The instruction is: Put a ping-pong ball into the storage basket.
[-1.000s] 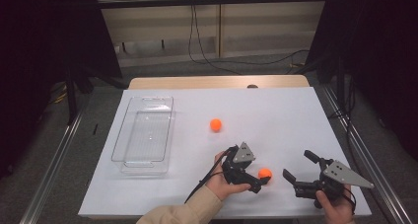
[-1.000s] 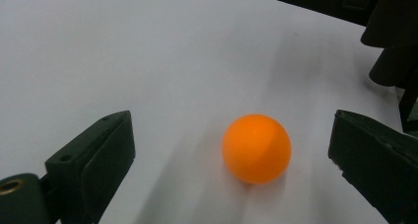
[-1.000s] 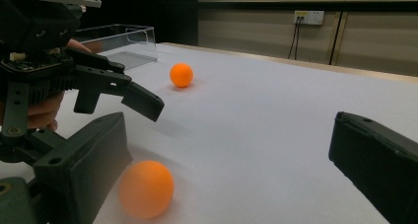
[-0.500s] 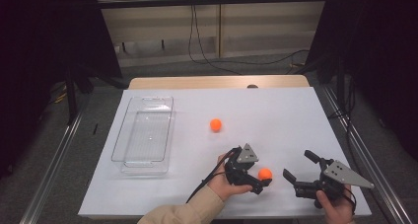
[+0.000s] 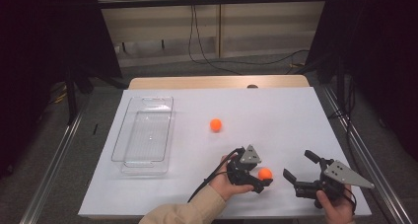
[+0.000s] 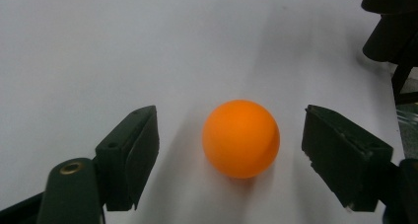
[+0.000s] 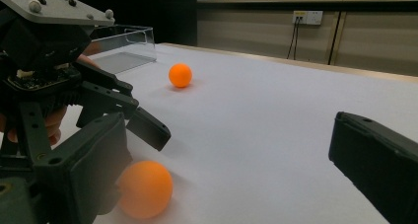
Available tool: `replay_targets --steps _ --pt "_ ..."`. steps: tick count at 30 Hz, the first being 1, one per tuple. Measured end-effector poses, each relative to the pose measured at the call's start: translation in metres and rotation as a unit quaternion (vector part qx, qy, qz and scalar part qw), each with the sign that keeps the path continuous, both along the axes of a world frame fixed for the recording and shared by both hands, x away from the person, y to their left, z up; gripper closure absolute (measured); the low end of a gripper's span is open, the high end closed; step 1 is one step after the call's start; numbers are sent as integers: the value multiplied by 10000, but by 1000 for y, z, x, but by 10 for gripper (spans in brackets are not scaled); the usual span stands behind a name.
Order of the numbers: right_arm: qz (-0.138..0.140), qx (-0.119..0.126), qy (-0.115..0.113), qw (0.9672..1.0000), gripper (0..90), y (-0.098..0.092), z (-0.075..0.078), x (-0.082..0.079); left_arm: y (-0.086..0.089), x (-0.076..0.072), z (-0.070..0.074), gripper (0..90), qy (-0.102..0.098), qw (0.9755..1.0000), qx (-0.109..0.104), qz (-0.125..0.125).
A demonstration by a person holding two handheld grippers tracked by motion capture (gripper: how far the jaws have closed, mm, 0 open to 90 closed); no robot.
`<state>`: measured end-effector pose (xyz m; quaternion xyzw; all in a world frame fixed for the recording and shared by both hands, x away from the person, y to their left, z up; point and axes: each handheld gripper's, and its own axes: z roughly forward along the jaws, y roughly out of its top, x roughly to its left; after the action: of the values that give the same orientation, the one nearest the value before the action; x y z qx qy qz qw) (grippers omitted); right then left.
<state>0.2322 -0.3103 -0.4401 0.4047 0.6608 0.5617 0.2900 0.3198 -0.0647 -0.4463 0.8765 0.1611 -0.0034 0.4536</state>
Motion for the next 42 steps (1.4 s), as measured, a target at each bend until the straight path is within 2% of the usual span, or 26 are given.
replay_targets --steps 5,24,30,42 --pt "0 1 2 10000 12 0 0 0 -1 1 -1 279 30 10000 -2 -33" --pt "-16 15 10 10000 11 -1 0 0 -7 3 -6 388 116 9998 83 -133" --pt "-11 12 6 10000 12 -1 0 0 -11 2 -8 414 87 9993 236 -287" --pt "-27 31 1 10000 12 -2 0 0 -13 2 -10 505 127 9986 332 -385"
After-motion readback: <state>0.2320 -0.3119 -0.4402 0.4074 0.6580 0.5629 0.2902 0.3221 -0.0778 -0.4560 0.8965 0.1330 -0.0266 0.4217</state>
